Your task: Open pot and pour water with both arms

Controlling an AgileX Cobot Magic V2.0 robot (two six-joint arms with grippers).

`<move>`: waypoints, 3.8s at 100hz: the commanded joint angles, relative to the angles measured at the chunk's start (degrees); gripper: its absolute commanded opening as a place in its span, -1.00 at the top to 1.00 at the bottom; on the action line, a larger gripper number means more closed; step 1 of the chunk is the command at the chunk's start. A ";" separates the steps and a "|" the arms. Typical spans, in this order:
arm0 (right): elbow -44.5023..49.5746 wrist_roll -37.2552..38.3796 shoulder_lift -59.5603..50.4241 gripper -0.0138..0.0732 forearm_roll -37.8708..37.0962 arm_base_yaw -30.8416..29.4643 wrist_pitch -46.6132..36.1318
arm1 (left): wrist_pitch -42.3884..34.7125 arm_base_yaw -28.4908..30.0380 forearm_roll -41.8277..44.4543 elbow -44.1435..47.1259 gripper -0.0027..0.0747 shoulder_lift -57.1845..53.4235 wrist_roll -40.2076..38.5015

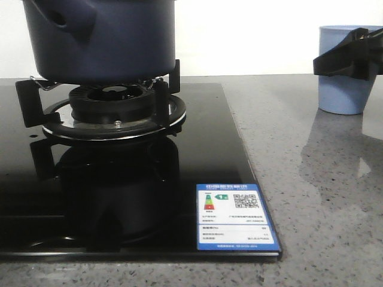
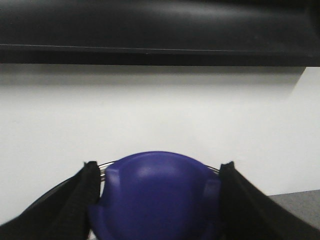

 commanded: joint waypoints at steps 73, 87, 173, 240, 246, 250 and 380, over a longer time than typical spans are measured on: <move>-1.44 28.59 -8.26 -0.76 -23.89 -8.12 -3.09 | -6.86 0.10 0.07 -2.13 -0.02 -1.48 0.04; -1.44 40.00 -11.33 -0.76 -34.09 -11.68 -6.07 | -7.77 0.10 0.07 -2.13 -0.02 -1.48 0.04; -1.57 53.73 -36.70 0.29 -40.07 -17.08 -14.61 | -7.22 -2.41 0.07 -2.13 -0.02 -1.48 0.04; -1.57 57.53 -42.67 0.63 -41.23 -17.08 -10.14 | -12.70 -17.74 1.98 -2.13 -0.02 7.70 0.04; -1.57 57.53 -42.67 0.63 -41.23 -17.08 -10.40 | -14.15 -18.49 2.51 -2.13 -0.02 9.00 0.04; -1.57 57.63 -42.67 0.63 -41.23 -17.08 -10.46 | -14.82 -18.61 2.51 -2.13 -0.02 9.89 0.04; -1.57 58.37 -42.31 0.63 -46.85 -8.41 -4.74 | -12.65 -18.39 2.51 -2.13 -0.45 13.50 0.04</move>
